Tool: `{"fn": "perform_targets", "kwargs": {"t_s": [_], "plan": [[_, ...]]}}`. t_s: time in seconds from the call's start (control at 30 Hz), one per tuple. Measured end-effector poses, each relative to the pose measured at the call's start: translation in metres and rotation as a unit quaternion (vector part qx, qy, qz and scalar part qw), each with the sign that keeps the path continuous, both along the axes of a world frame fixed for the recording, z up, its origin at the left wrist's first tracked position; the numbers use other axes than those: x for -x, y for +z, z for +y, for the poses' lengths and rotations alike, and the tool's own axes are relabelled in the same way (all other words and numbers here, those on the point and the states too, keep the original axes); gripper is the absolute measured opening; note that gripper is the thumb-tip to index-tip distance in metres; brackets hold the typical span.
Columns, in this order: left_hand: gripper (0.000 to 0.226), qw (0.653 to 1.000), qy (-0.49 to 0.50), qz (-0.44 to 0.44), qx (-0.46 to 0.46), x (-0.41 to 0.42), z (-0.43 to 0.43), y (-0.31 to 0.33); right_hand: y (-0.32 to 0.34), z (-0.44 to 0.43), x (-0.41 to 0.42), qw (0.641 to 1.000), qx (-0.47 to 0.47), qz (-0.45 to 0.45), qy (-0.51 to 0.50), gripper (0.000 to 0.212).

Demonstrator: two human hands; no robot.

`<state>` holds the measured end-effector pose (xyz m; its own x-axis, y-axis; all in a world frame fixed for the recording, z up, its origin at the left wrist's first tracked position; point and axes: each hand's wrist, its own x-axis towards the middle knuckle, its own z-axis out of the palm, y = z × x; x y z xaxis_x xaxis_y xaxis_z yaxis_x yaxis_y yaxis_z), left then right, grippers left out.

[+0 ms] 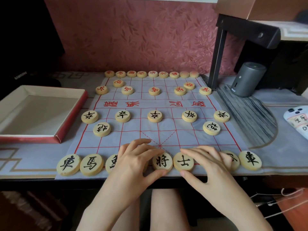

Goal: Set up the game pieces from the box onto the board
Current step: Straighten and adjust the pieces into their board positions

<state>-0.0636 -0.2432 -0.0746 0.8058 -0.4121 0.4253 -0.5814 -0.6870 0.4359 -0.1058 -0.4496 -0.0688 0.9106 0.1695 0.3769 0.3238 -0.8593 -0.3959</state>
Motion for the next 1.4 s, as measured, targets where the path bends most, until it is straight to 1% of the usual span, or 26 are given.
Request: {"fn": "perform_targets", "kwargs": {"t_s": [0.17, 0.27, 0.4, 0.53, 0.67, 0.77, 0.83, 0.87, 0.93, 0.97, 1.07, 1.13, 1.2, 1.3, 1.4], "plan": [[0.049, 1.0, 0.001, 0.006, -0.005, 0.001, 0.0, 0.0, -0.002, -0.001, 0.0, 1.0, -0.002, 0.015, 0.001, 0.044], [0.053, 1.0, -0.003, 0.009, -0.016, 0.001, 0.0, 0.003, 0.002, -0.004, 0.003, 0.999, -0.015, 0.028, 0.007, 0.051], [0.051, 1.0, -0.015, 0.008, -0.011, 0.0, -0.011, 0.013, 0.012, -0.026, 0.009, 0.999, -0.037, 0.014, -0.02, 0.054], [0.045, 0.999, -0.05, 0.013, -0.011, -0.001, -0.041, 0.023, 0.016, -0.053, 0.015, 0.998, -0.021, 0.014, -0.065, 0.053], [0.045, 0.994, -0.098, 0.031, -0.019, -0.002, -0.069, 0.032, 0.014, -0.072, 0.02, 0.996, -0.004, 0.03, -0.087, 0.049], [0.04, 0.989, -0.132, 0.06, -0.02, -0.002, -0.083, 0.04, 0.014, -0.081, 0.025, 0.994, -0.006, 0.047, -0.101, 0.039], [0.04, 0.988, -0.138, 0.062, -0.026, -0.003, -0.089, 0.039, 0.012, -0.084, 0.026, 0.992, -0.012, 0.057, -0.11, 0.041], [0.041, 0.988, -0.14, 0.063, -0.03, -0.004, -0.092, 0.039, 0.012, -0.084, 0.026, 0.993, -0.009, 0.053, -0.108, 0.042], [0.041, 0.986, -0.146, 0.071, -0.033, -0.005, -0.095, 0.038, 0.012, -0.085, 0.025, 0.995, 0.009, 0.033, -0.098, 0.034], [0.04, 0.985, -0.15, 0.074, -0.034, -0.005, -0.095, 0.037, 0.013, -0.084, 0.025, 0.995, 0.011, 0.026, -0.097, 0.034], [0.038, 0.983, -0.156, 0.087, -0.037, -0.007, -0.097, 0.033, 0.013, -0.083, 0.023, 0.994, -0.006, 0.022, -0.109, 0.034], [0.036, 0.984, -0.152, 0.082, -0.041, -0.01, -0.099, 0.03, 0.011, -0.082, 0.02, 0.994, 0.023, 0.007, -0.107, 0.045], [0.039, 0.987, -0.139, 0.064, -0.047, -0.012, -0.1, 0.029, 0.007, -0.083, 0.018, 0.992, 0.03, 0.009, -0.121, 0.054], [0.048, 0.989, -0.118, 0.052, -0.071, -0.014, -0.103, 0.027, 0.006, -0.081, 0.017, 0.99, 0.035, 0.016, -0.137, 0.056], [0.056, 0.989, -0.112, 0.056, -0.08, -0.013, -0.104, 0.028, 0.008, -0.078, 0.017, 0.993, 0.012, 0.026, -0.117, 0.058]]}}
